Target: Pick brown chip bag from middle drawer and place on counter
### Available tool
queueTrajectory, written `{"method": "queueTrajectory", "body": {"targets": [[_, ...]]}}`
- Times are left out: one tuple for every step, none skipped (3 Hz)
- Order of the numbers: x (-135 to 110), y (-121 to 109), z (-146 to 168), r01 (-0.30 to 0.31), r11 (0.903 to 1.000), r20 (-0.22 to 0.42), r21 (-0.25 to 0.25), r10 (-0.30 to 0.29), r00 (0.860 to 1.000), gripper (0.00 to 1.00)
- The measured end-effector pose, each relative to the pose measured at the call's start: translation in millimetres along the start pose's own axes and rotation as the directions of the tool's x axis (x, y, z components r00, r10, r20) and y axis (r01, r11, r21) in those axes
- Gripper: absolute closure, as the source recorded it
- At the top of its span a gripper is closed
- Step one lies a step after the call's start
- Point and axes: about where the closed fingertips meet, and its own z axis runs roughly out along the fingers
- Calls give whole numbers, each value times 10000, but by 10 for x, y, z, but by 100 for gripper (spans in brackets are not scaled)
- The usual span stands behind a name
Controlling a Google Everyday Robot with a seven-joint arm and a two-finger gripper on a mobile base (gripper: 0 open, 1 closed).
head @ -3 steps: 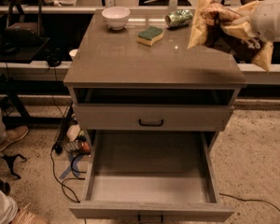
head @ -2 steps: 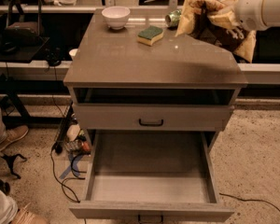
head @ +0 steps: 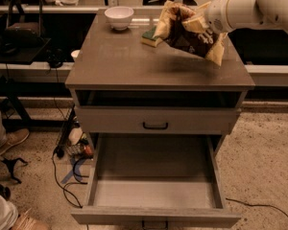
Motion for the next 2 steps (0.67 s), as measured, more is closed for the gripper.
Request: {"method": "queueTrajectory", "body": {"targets": [[63,71,261,-629,9973,43,-385,631,9980,53],[155,114,409,-1088,9925,24,-566,1091,9940,28]]}}
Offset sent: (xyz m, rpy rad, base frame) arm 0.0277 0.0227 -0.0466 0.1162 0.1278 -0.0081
